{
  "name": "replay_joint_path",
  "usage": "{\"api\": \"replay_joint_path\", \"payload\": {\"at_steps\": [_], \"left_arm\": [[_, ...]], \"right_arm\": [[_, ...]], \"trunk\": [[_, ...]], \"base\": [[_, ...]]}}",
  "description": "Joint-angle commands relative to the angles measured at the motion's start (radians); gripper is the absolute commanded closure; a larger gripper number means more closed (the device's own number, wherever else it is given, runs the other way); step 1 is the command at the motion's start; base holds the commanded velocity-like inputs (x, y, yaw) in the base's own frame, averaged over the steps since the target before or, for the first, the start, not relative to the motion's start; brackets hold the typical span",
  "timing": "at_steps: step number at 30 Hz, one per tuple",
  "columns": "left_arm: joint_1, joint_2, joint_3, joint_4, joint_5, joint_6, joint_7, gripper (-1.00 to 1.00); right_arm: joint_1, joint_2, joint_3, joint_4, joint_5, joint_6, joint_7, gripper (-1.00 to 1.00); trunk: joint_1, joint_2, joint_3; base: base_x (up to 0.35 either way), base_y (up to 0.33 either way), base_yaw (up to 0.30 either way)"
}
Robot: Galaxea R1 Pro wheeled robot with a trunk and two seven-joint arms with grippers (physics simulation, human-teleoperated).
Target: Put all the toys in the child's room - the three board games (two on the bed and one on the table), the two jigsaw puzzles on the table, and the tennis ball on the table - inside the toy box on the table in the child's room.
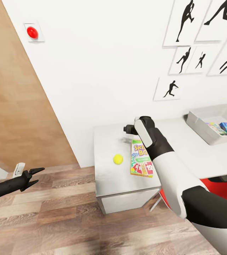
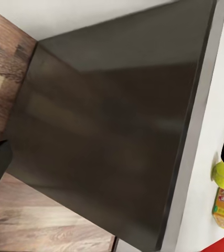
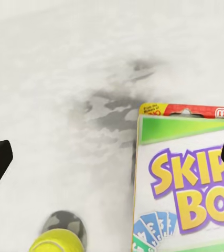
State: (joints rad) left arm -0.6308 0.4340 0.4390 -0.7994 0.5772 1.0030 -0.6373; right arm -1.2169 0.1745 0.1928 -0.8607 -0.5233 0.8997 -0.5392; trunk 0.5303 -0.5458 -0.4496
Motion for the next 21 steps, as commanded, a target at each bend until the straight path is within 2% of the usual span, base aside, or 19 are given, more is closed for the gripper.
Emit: {"api": "replay_joint_path", "payload": {"at_steps": [1, 7, 13, 21], "left_arm": [[-0.001, -0.001, 0.0, 0.0, -0.005, 0.0, -0.006, -1.0], [-0.001, -0.001, -0.003, 0.0, -0.005, -0.007, -0.006, -1.0], [-0.001, -0.001, -0.004, 0.0, -0.005, -0.009, -0.005, -1.0], [-0.001, -0.001, -0.005, 0.0, -0.005, -0.009, -0.005, -1.0]], "right_arm": [[-0.006, 0.0, 0.001, 0.001, -0.01, 0.002, -0.01, -1.0], [-0.02, 0.0, 0.001, 0.009, -0.01, 0.001, -0.02, -1.0], [-0.029, 0.0, 0.0, 0.025, -0.011, -0.005, -0.101, -1.0], [-0.03, 0.0, -0.003, 0.034, -0.012, -0.008, -0.125, -1.0]], "trunk": [[0.0, -0.001, -0.003], [0.0, -0.001, -0.013], [0.0, -0.001, -0.023], [0.0, -0.001, -0.036]], "base": [[0.0, 0.0, 0.0], [0.0, 0.0, 0.0], [0.0, 0.0, 0.0], [0.0, 0.0, 0.0]]}}
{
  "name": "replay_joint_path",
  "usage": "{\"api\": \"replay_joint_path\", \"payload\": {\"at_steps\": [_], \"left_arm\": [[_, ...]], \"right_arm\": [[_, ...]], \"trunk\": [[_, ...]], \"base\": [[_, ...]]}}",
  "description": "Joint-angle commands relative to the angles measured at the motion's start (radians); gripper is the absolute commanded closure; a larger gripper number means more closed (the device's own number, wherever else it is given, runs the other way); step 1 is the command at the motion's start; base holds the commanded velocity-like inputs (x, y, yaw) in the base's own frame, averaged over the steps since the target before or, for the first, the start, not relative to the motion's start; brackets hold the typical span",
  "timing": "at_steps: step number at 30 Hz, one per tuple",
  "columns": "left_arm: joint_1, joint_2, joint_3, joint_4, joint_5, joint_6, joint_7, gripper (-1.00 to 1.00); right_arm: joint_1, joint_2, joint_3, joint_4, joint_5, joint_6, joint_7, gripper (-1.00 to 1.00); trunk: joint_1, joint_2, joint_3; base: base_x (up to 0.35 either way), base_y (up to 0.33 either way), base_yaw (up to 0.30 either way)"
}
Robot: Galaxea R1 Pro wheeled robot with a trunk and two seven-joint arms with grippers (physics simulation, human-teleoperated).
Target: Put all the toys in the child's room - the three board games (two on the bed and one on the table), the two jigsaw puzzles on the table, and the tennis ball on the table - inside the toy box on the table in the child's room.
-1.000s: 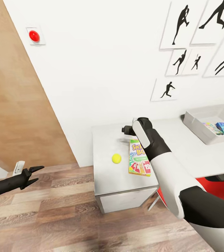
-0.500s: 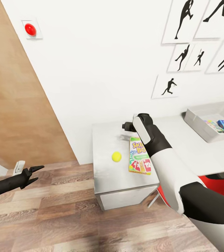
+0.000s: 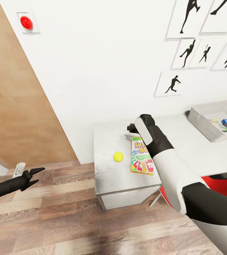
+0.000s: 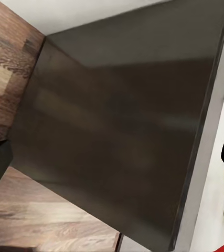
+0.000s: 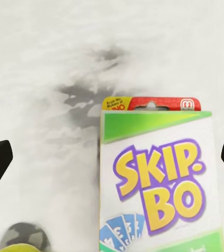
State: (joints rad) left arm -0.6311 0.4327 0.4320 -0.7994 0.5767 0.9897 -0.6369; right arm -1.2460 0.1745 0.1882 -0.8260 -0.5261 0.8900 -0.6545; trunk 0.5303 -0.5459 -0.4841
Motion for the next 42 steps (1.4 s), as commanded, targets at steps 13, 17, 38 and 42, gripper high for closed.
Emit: {"api": "replay_joint_path", "payload": {"at_steps": [13, 17, 38, 42], "left_arm": [[-0.001, 0.0, 0.002, 0.0, -0.004, 0.004, -0.006, -1.0], [-0.001, 0.0, 0.002, 0.0, -0.004, 0.004, -0.006, -1.0], [-0.001, 0.001, 0.002, 0.0, -0.004, 0.004, -0.006, -1.0], [-0.001, 0.001, 0.002, 0.0, -0.006, 0.004, -0.006, -1.0]], "right_arm": [[-0.01, 0.0, -0.017, 0.001, -0.007, -0.006, -0.017, -1.0], [-0.022, 0.0, -0.018, 0.001, -0.007, -0.009, -0.017, -1.0], [-0.134, 0.0, -0.019, 0.077, -0.008, -0.014, -0.018, -1.0], [-0.154, 0.0, -0.019, 0.094, -0.008, -0.014, -0.018, -1.0]], "trunk": [[0.0, -0.001, -0.023], [0.0, -0.001, -0.029], [0.0, -0.001, -0.064], [0.0, -0.001, -0.07]], "base": [[0.0, 0.0, 0.0], [0.0, 0.0, 0.0], [0.0, 0.0, 0.0], [0.0, 0.0, 0.0]]}}
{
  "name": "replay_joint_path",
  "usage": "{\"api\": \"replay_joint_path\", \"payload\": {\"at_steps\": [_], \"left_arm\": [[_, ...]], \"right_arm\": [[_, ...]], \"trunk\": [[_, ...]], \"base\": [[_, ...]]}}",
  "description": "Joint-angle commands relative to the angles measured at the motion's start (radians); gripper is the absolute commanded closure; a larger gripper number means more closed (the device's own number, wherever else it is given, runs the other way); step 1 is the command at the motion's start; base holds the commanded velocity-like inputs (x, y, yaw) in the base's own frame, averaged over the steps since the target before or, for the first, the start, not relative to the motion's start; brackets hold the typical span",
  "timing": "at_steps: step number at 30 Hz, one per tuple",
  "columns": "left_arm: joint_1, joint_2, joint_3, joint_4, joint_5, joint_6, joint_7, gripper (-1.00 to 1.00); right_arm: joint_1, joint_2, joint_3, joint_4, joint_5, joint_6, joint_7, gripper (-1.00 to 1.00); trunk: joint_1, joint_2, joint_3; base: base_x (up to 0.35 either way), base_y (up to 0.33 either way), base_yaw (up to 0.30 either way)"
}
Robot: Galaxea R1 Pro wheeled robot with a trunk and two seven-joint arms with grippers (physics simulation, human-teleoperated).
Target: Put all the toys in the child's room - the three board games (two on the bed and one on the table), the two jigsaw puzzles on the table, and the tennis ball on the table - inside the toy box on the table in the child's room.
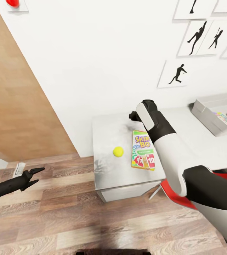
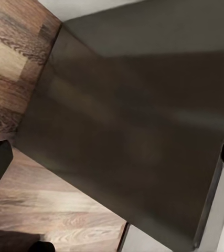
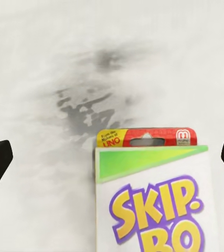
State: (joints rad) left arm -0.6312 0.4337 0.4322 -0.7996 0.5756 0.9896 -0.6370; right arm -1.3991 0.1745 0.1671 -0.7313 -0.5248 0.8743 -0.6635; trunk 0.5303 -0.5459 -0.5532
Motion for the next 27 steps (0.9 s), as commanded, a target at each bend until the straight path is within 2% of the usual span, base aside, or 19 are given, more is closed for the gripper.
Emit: {"api": "replay_joint_path", "payload": {"at_steps": [1, 14, 19, 24, 27], "left_arm": [[-0.001, 0.0, 0.002, 0.0, -0.005, 0.004, -0.006, -1.0], [-0.001, 0.0, 0.002, 0.0, -0.009, -0.025, -0.007, -1.0], [-0.001, 0.0, 0.003, 0.0, -0.009, -0.027, -0.007, -1.0], [-0.001, 0.0, 0.003, 0.0, -0.01, -0.028, -0.007, -1.0], [-0.001, 0.0, 0.003, 0.0, -0.01, -0.028, -0.007, -1.0]], "right_arm": [[-0.005, 0.0, 0.001, 0.002, -0.009, 0.002, -0.01, -1.0], [-0.066, -0.024, -0.02, 0.118, -0.009, -0.002, -0.009, -1.0], [-0.088, -0.027, -0.021, 0.176, -0.009, -0.04, -0.009, -1.0], [-0.116, -0.044, -0.023, 0.291, -0.01, -0.087, -0.008, -1.0], [-0.119, -0.047, -0.024, 0.309, -0.01, -0.097, -0.008, -1.0]], "trunk": [[0.0, -0.001, -0.003], [0.0, -0.001, -0.024], [0.0, -0.001, -0.032], [0.0, -0.001, -0.041], [0.0, -0.001, -0.046]], "base": [[0.0, 0.0, 0.0], [0.0, 0.0, 0.0], [0.0, 0.0, 0.0], [0.0, 0.0, 0.0], [0.0, 0.0, 0.0]]}}
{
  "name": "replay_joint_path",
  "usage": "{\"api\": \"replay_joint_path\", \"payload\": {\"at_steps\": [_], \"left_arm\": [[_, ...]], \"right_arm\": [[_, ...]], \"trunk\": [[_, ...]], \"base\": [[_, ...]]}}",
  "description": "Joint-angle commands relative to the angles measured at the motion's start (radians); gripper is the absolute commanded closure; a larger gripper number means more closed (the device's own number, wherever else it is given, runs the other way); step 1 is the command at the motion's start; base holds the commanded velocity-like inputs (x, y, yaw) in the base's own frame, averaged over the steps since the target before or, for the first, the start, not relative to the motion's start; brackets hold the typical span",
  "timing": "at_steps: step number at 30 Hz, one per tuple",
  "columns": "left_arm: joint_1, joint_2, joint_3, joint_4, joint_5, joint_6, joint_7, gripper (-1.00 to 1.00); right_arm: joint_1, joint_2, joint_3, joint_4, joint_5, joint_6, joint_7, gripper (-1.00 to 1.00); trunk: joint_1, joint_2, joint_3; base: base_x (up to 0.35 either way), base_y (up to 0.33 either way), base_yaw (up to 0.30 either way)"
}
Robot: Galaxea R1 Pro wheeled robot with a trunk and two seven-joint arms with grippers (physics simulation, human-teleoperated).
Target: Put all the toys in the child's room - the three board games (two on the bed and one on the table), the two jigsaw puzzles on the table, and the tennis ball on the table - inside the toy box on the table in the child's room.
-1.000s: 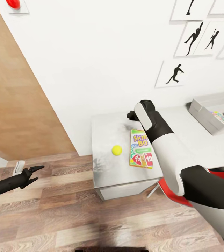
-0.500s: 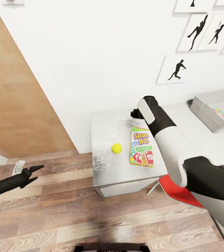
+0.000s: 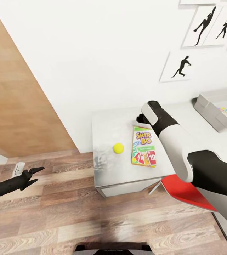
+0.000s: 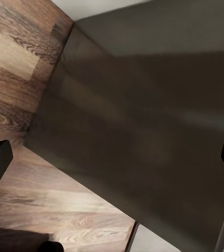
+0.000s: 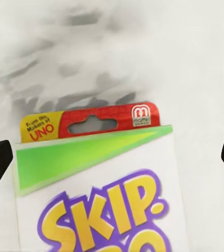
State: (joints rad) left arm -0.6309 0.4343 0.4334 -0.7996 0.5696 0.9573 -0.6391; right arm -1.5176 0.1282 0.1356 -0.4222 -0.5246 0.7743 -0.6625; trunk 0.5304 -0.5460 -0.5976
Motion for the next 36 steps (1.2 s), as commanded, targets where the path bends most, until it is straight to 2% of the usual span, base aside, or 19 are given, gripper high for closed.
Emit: {"api": "replay_joint_path", "payload": {"at_steps": [1, 27, 36], "left_arm": [[-0.001, 0.0, 0.002, 0.0, -0.004, 0.005, -0.005, -1.0], [-0.001, 0.002, 0.004, 0.0, -0.004, 0.005, -0.006, -1.0], [-0.001, 0.002, 0.004, 0.0, -0.004, 0.003, -0.006, -1.0]], "right_arm": [[-0.002, -0.002, 0.007, 0.007, -0.011, -0.001, -0.008, -1.0], [-0.009, -0.005, 0.007, 0.015, -0.012, -0.007, -0.008, -1.0], [-0.058, -0.005, 0.007, 0.017, -0.011, -0.002, -0.008, -1.0]], "trunk": [[0.0, -0.001, -0.003], [0.0, -0.001, -0.046], [0.0, -0.001, -0.06]], "base": [[0.0, 0.0, 0.0], [0.0, 0.0, 0.0], [0.0, 0.0, 0.0]]}}
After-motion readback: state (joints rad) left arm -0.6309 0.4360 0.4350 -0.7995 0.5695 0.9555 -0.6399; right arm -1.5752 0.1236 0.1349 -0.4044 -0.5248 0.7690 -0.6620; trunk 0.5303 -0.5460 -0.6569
